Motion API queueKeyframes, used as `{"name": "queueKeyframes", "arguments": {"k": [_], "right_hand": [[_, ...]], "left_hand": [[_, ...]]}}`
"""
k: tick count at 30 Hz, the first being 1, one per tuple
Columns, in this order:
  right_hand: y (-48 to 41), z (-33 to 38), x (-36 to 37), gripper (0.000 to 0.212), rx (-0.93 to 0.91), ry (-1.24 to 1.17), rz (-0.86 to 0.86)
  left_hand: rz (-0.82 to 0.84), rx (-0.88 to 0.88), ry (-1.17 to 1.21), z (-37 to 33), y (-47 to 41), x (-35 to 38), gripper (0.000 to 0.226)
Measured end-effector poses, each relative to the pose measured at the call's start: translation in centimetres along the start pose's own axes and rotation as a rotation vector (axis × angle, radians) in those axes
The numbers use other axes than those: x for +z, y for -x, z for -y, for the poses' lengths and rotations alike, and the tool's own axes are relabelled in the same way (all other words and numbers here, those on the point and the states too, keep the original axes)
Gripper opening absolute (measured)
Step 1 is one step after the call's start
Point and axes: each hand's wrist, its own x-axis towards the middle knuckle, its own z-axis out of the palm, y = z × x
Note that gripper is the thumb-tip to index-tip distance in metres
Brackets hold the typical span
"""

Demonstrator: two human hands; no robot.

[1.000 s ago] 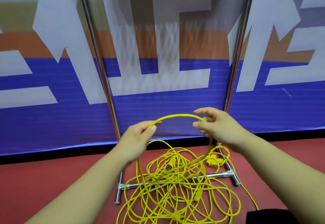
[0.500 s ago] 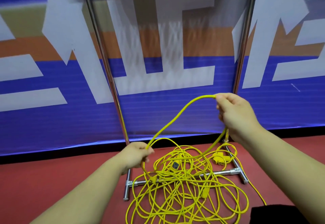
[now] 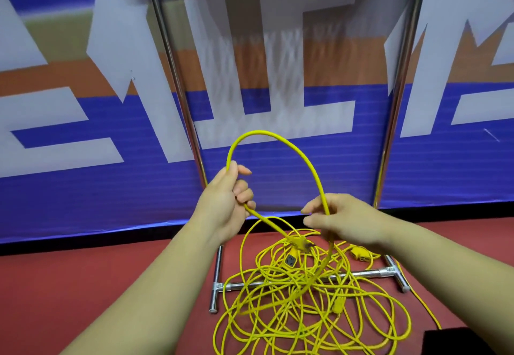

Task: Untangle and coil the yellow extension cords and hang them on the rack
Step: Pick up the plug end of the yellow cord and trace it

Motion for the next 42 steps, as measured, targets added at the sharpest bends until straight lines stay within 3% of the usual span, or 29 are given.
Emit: {"name": "queueKeyframes", "arguments": {"k": [4, 7, 18, 22, 26, 28, 31, 34, 39, 42], "right_hand": [[-0.1, 0.6, 1.5, 0.025, -0.019, 0.086, 0.068], [0.2, 1.0, 1.9, 0.010, -0.046, 0.218, 0.100], [0.8, 1.6, 2.8, 0.012, -0.036, 0.263, 0.180], [0.6, 2.2, 2.3, 0.012, -0.057, 0.147, 0.147], [0.9, 3.1, 2.1, 0.013, -0.062, -0.037, 0.151], [0.8, 3.2, 1.8, 0.015, -0.045, -0.139, 0.082], [0.0, 2.5, 0.9, 0.012, 0.026, -0.266, -0.108], [-0.2, 2.0, 0.4, 0.013, 0.037, -0.364, -0.191], [0.3, 2.3, 0.3, 0.015, -0.076, -0.240, -0.340], [0.5, 2.8, 0.4, 0.017, -0.134, -0.118, -0.344]], "left_hand": [[0.024, 0.033, 0.107, -1.1, 1.1, 0.7, 0.034], [0.024, 0.033, 0.168, -1.5, 1.4, 0.6, 0.035], [-0.047, -0.003, 0.285, -2.2, 1.5, -0.4, 0.027], [0.038, 0.006, 0.051, -1.7, 2.2, -0.7, 0.007], [0.106, -0.010, -0.356, 0.8, 2.7, -0.3, 0.019], [0.056, 0.010, -0.345, 0.9, 2.5, 0.1, 0.029], [-0.021, 0.021, -0.085, -0.3, 1.9, -0.2, 0.034], [-0.060, 0.017, -0.006, -1.3, 1.7, -0.9, 0.035], [-0.020, 0.062, -0.050, -1.3, 1.9, -1.0, 0.020], [0.051, 0.081, -0.138, -0.6, 2.2, -0.6, 0.013]]}}
